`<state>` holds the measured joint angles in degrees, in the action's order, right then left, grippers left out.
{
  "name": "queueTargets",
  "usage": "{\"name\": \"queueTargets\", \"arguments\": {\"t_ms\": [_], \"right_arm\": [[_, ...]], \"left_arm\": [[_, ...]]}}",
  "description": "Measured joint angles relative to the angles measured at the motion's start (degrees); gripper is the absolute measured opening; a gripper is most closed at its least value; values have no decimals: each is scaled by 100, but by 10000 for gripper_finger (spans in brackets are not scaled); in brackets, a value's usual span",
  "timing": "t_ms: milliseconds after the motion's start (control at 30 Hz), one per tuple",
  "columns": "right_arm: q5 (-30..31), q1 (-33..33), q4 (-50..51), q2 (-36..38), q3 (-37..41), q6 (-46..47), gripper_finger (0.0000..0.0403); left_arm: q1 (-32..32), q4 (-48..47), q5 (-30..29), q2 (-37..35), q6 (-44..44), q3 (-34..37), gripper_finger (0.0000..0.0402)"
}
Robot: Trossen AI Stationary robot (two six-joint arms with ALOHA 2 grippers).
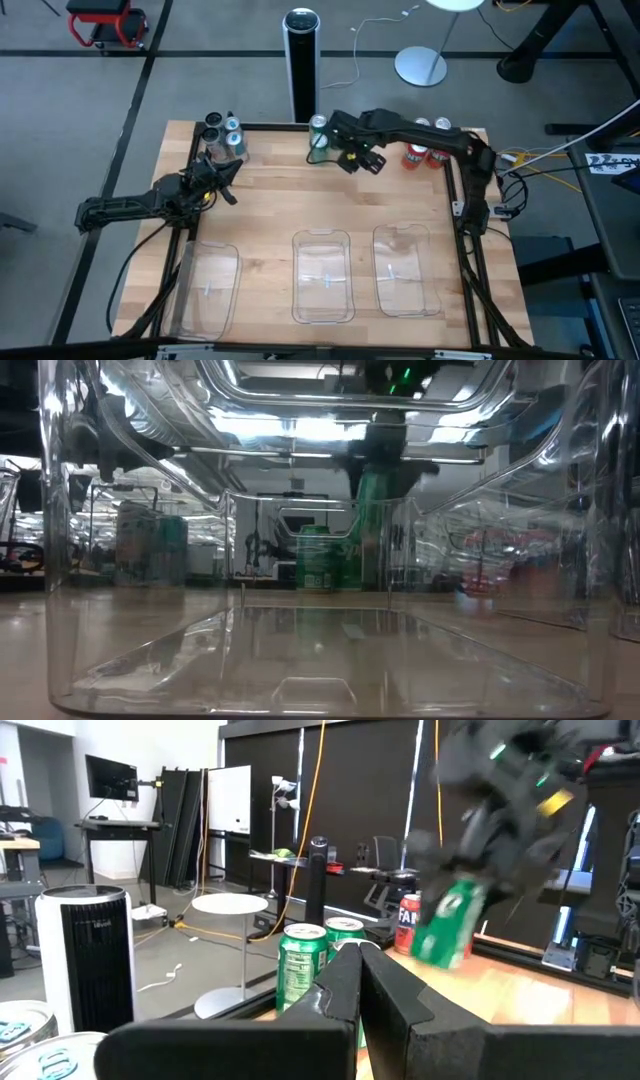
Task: Sort soda cans
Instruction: Put the bottom right green soda can into the right transparent bin
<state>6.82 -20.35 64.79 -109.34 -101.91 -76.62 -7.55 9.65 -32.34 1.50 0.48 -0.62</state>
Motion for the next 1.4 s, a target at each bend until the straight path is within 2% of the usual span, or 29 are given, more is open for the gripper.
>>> {"name": "queueTargets", "arguments": {"t_ms": [233, 467, 833, 1133, 1400], "right_arm": [[122, 703, 654, 809, -3, 769, 306], [174, 1568, 1233, 1421, -9, 1949, 306], [14, 3321, 2297, 1594, 7, 4362, 306], [14, 4522, 2426, 1589, 913, 6073, 307], [-102, 5032, 2017, 1750, 1966, 6944, 307]], "left_arm": [[0, -2, 2, 0, 12, 0, 0], [0, -2, 0, 0, 12, 0, 0], [0, -2, 22, 0, 14, 0, 0], [1, -135, 28, 0, -4, 0, 0], [1, -107, 28, 0, -4, 0, 0]]}}
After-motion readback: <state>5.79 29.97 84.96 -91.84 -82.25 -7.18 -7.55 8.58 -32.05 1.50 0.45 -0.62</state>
